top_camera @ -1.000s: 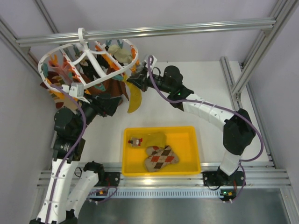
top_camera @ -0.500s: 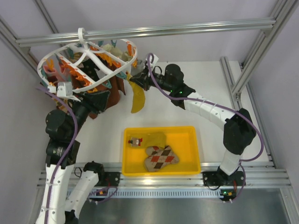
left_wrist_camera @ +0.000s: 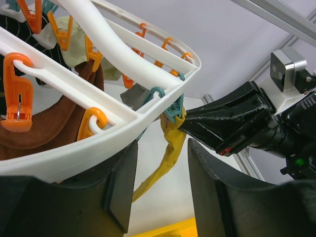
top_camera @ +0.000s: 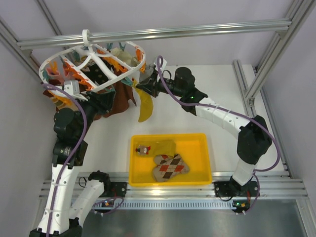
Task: Clip the socks to the hanger
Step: Clamp the sock onto the hanger, then open the clamp at the hanger.
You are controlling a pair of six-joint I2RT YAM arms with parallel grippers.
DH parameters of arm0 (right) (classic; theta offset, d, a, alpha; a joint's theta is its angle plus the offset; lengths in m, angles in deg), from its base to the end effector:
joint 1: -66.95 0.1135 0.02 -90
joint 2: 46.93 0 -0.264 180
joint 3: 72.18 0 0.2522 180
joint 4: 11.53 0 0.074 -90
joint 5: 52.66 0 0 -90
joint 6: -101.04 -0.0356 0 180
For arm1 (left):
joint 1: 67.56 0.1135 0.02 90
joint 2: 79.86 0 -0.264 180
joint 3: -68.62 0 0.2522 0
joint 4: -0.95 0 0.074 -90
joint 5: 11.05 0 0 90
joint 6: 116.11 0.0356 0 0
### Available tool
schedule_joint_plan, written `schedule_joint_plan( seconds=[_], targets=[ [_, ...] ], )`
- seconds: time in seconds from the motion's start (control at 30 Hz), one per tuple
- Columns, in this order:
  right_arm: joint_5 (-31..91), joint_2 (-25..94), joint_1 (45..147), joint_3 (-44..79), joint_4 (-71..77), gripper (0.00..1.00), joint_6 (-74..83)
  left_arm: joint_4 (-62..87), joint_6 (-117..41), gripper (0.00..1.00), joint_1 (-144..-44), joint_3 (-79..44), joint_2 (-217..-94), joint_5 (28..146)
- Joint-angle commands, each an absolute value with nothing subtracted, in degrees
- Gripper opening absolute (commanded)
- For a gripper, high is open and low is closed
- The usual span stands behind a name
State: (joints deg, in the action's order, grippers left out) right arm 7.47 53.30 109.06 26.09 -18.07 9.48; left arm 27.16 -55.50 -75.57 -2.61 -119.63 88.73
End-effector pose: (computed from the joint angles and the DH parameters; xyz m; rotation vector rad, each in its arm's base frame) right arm 0.3023 0.2971 0.3731 -0.9406 1.2762 0.9908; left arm 0.1386 -0.0256 0.4240 -0.1408 1.5084 -0.6523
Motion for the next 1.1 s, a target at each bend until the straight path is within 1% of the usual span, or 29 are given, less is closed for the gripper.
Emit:
schedule_joint_plan(
  seconds=[0.0,0.07,0.1,0.17,0.3,0.43,0.6,0.77,0.8,0.93,1.07],
  targets=[
    [4.6,49.6,108.9,28.6,-17.1,0.09,8.9,21.1,-54.6,0.48,-75.4,-1.8,-120.6,86.1],
    [4.1,49.1,108.8,28.1,-16.1,0.2,9.4,21.2,-54.1,0.45,-75.4,-1.8,-120.8,84.8],
    [4.1,48.4,108.8,27.5,-15.2,0.32,10.0,21.5,-54.1,0.43,-75.4,-1.9,-120.9,83.4],
    [4.1,47.0,108.5,27.0,-14.5,0.35,10.6,21.8,-54.1,0.41,-75.4,-2.0,-120.8,83.2],
    [4.3,44.6,108.3,26.0,-14.6,0.39,10.5,21.7,-54.4,0.4,-75.4,-1.8,-120.3,83.7],
    [0.3,44.0,109.7,27.0,-16.5,0.39,6.9,22.0,-54.5,0.39,-75.4,-1.4,-119.5,83.6],
    [-2.7,49.2,113.0,32.4,-18.5,0.39,3.0,22.4,-54.5,0.37,-75.4,-1.3,-118.9,83.8],
    [-2.5,54.5,116.4,35.8,-21.2,0.4,1.9,22.9,-53.9,0.34,-75.4,-2.3,-118.5,84.7],
    [-2.3,55.0,116.8,36.8,-21.9,0.4,1.7,23.1,-53.7,0.33,-75.3,-2.5,-118.6,84.7],
    [-2.0,57.3,118.4,38.3,-23.5,0.4,1.5,25.0,-53.1,0.27,-75.3,-3.5,-119.1,84.0],
    [-1.5,58.6,120.0,38.9,-24.3,0.41,2.0,25.4,-53.3,0.26,-75.3,-3.9,-119.1,83.8]
  ],
)
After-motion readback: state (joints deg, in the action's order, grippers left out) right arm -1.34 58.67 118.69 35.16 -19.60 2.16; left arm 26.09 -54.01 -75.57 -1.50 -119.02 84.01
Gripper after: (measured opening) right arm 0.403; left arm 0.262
